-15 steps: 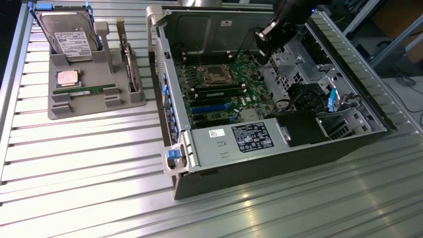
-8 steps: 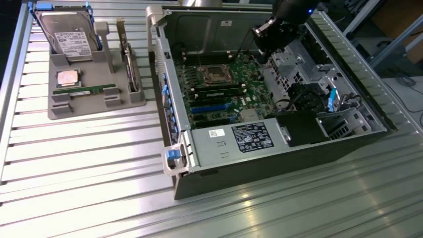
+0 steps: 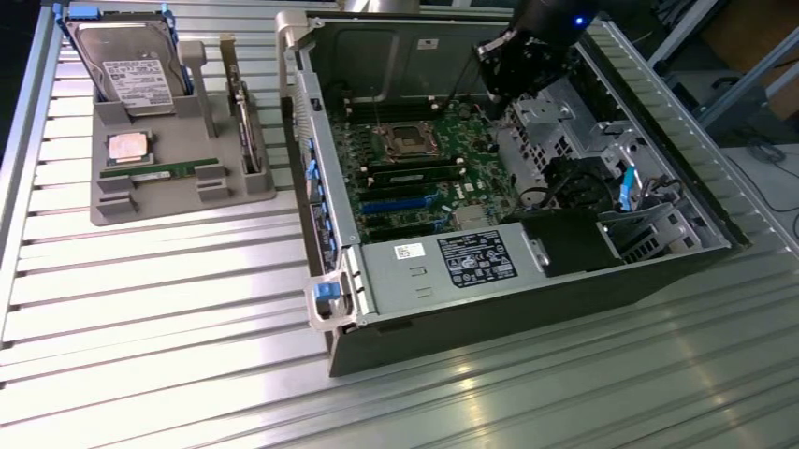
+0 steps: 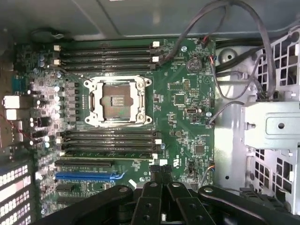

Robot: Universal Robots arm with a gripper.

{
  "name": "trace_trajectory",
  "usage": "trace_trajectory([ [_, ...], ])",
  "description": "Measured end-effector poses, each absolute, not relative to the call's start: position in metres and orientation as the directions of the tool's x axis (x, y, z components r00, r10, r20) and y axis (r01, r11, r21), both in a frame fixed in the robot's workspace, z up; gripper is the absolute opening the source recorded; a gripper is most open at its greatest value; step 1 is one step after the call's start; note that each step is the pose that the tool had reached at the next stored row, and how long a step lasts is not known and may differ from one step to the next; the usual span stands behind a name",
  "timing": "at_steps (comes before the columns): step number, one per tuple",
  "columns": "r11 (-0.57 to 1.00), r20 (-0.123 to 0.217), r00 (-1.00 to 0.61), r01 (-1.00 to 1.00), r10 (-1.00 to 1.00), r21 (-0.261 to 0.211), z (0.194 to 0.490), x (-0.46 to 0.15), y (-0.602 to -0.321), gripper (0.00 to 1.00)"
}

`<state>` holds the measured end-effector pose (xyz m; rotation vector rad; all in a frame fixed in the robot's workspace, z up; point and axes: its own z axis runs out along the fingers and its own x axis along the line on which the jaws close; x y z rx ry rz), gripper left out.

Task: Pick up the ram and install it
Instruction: 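Press down the ram until it locks into place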

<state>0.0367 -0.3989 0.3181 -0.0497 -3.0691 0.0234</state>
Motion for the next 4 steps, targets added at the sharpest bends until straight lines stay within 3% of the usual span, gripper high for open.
trace_trajectory([
  [4, 0.999, 0.072, -0.997, 0.035, 0.036, -0.016, 0.3181, 0.0367, -0.3989, 0.11],
])
